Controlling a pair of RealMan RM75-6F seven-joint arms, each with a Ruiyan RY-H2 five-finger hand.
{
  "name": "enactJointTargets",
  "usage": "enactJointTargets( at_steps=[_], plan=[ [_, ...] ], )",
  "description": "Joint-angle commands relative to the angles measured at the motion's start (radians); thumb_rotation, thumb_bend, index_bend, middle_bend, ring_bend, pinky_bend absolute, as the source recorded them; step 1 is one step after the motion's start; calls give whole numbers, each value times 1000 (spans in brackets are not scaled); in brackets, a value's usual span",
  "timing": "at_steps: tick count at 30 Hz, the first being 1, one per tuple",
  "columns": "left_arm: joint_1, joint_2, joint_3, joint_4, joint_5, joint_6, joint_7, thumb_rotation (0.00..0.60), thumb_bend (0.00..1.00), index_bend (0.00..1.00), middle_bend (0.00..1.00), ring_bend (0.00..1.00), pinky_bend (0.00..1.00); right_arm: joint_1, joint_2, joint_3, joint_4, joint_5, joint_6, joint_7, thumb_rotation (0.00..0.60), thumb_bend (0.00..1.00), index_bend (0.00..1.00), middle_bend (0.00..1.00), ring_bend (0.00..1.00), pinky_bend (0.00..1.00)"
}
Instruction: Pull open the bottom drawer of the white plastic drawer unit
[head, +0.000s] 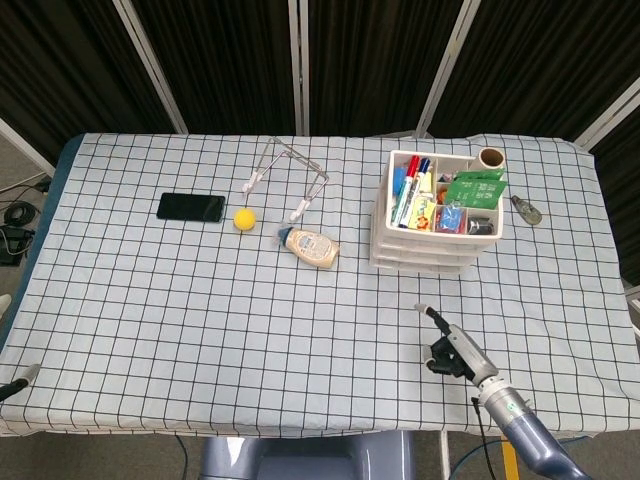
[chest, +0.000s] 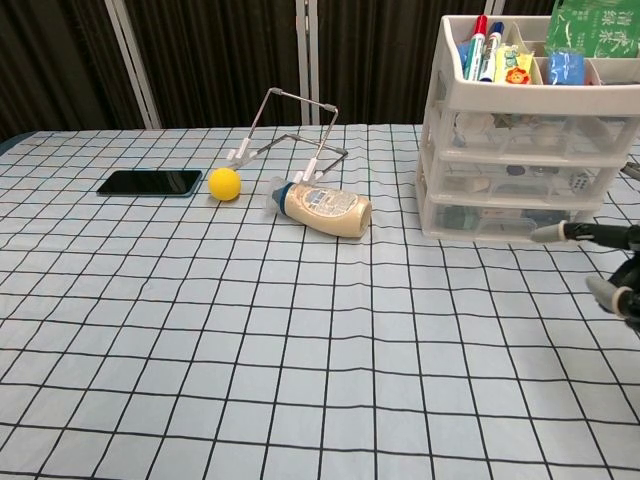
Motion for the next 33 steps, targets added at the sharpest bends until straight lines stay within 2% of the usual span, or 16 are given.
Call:
enactJointTargets(
  at_steps=[1,6,10,22,33],
  plan=[
    [2,2,-1,0,1,5,-7,600,0,0,0,0,0,84,-33,80,5,146,-191,232,600,607,66,973,992,883],
    [4,3,-2,2,6,13,-13,600,0,0,0,0,0,104,-82,149,74,190,-306,405,600,604,53,972,992,883],
    [7,4,-2,2,10,20,-14,600,0,0,0,0,0,105,-127,184,136,205,-326,465,600,599,53,972,992,882],
    [14,0,4,1,44,46,5,600,0,0,0,0,0,92,-267,210,270,291,-182,400,600,584,53,971,992,882],
    [12,1,6,-4,43,36,13,600,0,0,0,0,0,109,-315,231,326,364,-204,362,600,583,53,970,991,882]
  ],
)
